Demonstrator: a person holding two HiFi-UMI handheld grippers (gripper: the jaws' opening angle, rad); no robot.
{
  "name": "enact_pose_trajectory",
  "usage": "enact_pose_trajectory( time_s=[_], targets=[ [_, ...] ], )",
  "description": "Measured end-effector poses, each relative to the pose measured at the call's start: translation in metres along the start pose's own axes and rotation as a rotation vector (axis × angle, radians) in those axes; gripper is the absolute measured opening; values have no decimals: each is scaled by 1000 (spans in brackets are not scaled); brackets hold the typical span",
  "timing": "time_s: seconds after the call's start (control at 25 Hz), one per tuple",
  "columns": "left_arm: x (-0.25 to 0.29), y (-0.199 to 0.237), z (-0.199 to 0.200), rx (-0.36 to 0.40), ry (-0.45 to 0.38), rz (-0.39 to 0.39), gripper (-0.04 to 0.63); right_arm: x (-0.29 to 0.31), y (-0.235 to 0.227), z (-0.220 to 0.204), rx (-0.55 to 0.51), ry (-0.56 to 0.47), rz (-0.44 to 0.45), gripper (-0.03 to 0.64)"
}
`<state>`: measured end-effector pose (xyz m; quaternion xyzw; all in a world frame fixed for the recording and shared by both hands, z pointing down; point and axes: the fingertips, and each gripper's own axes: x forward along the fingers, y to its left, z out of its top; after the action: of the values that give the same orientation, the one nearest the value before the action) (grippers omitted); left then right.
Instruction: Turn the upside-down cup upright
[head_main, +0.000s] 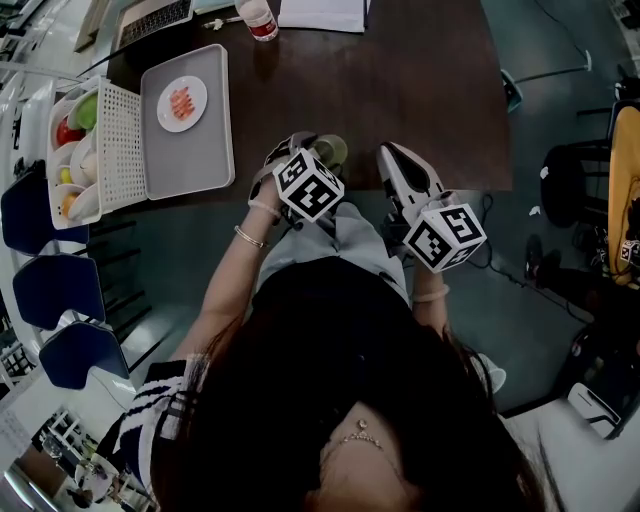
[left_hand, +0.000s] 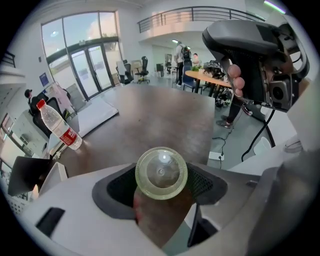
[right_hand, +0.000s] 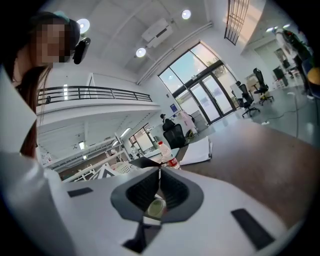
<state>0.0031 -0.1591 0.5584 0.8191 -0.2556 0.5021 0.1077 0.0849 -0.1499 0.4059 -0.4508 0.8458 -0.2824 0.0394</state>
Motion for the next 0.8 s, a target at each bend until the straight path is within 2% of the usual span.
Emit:
enact_pose_trajectory(
  time_s=[0.32, 0.8],
  targets=[
    [12, 1, -5, 14, 30, 1, 308, -3, -4, 0, 25, -7, -11, 25],
    [23, -2, 3, 13, 6, 3, 308, -6, -4, 0, 63, -16, 2, 25]
  ],
)
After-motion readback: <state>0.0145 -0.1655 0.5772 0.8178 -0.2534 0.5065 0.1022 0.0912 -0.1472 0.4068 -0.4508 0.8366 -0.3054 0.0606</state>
